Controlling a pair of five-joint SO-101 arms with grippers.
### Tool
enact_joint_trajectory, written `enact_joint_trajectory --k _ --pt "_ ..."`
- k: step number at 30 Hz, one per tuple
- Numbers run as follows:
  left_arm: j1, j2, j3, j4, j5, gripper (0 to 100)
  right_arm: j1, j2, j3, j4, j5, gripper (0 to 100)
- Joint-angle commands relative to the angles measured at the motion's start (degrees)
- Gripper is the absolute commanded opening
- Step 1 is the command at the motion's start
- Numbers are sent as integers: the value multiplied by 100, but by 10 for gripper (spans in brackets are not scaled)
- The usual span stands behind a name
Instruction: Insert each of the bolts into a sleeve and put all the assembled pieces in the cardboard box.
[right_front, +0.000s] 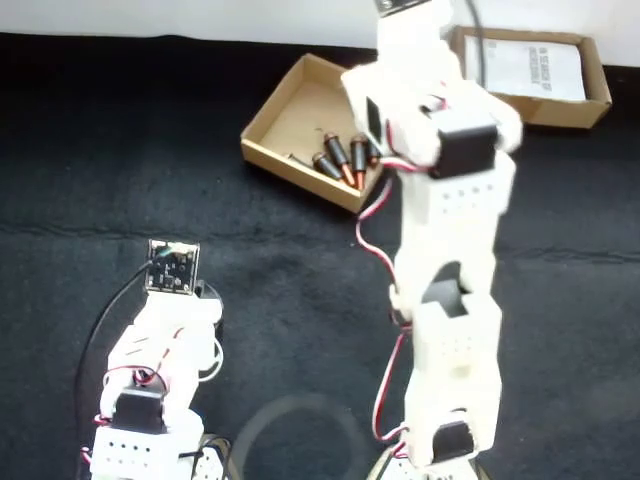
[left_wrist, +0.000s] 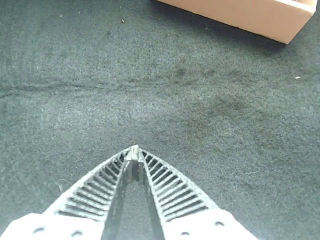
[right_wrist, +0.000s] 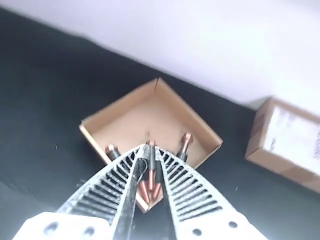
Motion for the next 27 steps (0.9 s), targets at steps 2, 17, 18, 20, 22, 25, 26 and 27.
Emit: enact_joint_trajectory --k 2,17,18,20,22,25,26,27 --pt "-75 -48 110 -114 -35 16 -13 -1420 901 75 -70 7" --pt "-75 -40 110 70 -26 16 -13 -6791 8488 40 -79 7" --pt "-75 -40 110 79 -26 16 -13 -7160 9077 31 -70 7" --pt "-75 -40 110 105 -26 14 -13 -7864 10176 13 -53 7" --pt "-75 -48 110 387 -26 14 -13 -8505 11143 -189 -53 7" --pt "-75 -57 110 765 -35 14 -13 -9473 12330 -673 -53 7" --pt "-75 -57 110 800 -35 14 -13 -9754 12673 -901 -53 7" --pt "-84 -57 110 809 -35 14 -13 -10053 13042 -1138 -53 7"
